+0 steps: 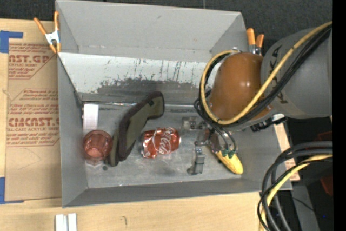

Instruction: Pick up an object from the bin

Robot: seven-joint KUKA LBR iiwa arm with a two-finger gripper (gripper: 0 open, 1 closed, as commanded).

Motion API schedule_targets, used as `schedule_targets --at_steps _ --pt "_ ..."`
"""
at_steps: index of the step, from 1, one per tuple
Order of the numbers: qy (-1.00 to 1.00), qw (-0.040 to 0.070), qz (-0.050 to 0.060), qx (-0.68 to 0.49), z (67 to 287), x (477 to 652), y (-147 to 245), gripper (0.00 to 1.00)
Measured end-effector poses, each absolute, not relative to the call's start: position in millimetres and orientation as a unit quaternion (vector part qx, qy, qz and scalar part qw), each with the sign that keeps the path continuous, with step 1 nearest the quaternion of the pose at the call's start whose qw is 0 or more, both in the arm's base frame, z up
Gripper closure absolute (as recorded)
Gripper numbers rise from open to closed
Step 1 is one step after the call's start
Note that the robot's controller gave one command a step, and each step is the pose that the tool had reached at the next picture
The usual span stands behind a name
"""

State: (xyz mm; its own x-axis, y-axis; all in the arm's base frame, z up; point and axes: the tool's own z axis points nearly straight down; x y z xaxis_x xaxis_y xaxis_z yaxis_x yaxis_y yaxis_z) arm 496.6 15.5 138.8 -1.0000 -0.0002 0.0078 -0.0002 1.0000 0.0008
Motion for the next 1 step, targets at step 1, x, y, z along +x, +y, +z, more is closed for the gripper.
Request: schedule_targets --at_steps 1 --pt "-1.0 0.0 -0.001 0.0 142.8 498.5 15.6 0.0"
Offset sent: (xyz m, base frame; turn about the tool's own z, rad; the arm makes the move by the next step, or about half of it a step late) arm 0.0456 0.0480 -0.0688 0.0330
